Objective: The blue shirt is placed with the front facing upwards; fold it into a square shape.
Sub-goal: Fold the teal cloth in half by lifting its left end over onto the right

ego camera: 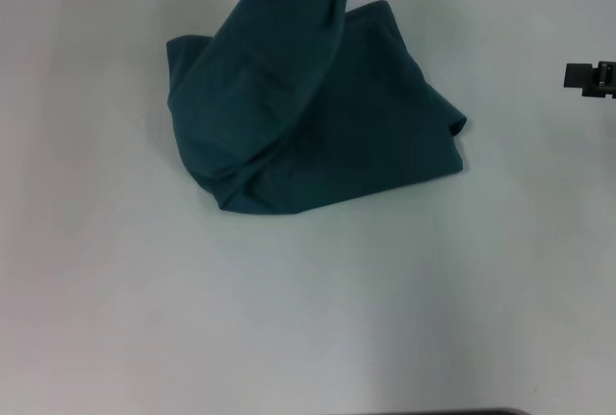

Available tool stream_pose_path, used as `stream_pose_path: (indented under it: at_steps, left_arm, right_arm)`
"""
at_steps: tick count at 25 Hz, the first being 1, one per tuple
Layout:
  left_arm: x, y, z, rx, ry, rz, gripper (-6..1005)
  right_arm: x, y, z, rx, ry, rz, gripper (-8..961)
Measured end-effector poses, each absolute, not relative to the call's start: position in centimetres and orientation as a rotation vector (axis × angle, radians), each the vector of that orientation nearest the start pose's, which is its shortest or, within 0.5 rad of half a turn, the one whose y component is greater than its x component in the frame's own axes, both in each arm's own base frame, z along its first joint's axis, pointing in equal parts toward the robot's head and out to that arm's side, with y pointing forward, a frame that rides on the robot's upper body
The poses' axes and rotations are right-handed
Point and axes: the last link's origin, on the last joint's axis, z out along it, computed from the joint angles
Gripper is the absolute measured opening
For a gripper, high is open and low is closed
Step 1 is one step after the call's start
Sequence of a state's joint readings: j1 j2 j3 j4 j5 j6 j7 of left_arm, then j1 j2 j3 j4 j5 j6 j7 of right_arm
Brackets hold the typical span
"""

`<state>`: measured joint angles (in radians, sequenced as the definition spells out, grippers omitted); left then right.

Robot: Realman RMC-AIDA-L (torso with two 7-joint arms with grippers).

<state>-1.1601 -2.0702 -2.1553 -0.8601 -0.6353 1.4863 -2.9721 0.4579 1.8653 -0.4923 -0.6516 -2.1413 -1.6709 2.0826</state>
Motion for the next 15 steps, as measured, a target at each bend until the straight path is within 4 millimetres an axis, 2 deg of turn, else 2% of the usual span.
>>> stream_pose_path:
  at_steps: [5, 11, 15]
  left_arm:
    - [-4.6, 43.1, -2.2, -2.486, -1.541, 0.045, 70]
    - [-4.3, 43.1, -2.5, -2.491, -1.539, 0.027, 78]
    - [-2.9, 42.6, -3.5, -2.584, -1.565, -0.052, 84]
  right_arm:
    - [33.4, 31.3, 10.0, -2.295, 1.617, 0.674, 948]
    - [33.4, 31.3, 9.9, -2.296, 1.617, 0.676, 948]
    - [33.4, 31.3, 9.9, -2.294, 1.617, 0.675, 948]
